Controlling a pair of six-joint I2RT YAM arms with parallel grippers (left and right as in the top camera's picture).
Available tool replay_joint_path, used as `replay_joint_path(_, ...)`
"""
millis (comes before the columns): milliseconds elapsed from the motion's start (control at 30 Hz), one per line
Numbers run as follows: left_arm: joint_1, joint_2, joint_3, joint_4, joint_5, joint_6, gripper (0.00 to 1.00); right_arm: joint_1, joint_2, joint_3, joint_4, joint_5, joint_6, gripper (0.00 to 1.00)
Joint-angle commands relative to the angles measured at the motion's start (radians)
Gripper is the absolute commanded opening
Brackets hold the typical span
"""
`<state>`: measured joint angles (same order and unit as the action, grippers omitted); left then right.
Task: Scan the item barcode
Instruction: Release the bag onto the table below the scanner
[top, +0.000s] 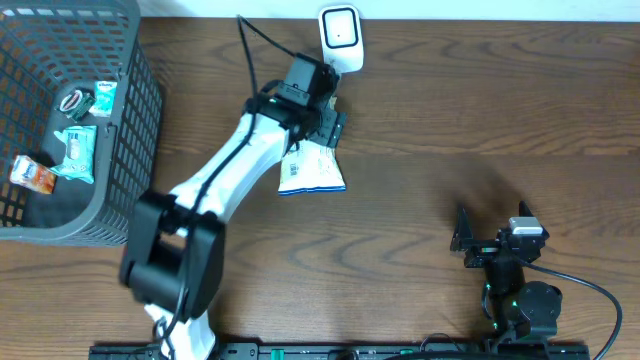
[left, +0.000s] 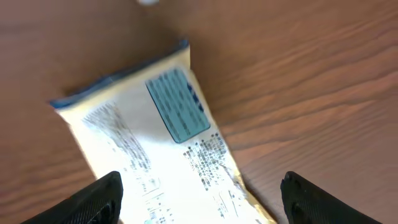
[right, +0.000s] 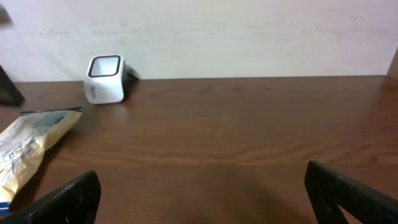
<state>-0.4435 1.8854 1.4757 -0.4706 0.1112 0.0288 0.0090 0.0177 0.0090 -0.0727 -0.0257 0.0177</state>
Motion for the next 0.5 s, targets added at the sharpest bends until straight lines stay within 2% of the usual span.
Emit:
replay_joint_path(0,-0.003,-0.049,0.000,-0.005,0.016,0.055,0.81,-0.006,-0.004,-0.003,-0.002,0.005,0.011,0.99)
replay_joint_path(133,0.003,-0.117,0.000,0.010,-0.010,0.112,0.82,-0.006,-0.004,-0.003,-0.002,0.005,0.011,0.99)
replay_joint_path(167,0.007,-0.143,0.000,0.023,-0.031,0.112,0.95,-0.006,-0.004,-0.003,-0.002,0.005,0.011,0.99)
replay_joint_path(200,0.016,-0.179,0.000,0.045,-0.062,0.108,0.97,-0.006,-0.004,-0.003,-0.002,0.005,0.011,0.99)
replay_joint_path(367,0.074,-0.313,0.000,0.124,-0.103,0.072,1.00,-0.006,-0.004,-0.003,-0.002,0.005,0.011,0.99)
replay_joint_path(467,0.130,-0.386,0.000,0.157,-0.105,0.059,0.98,-0.006,-0.004,-0.003,-0.002,0.005,0.011,0.99)
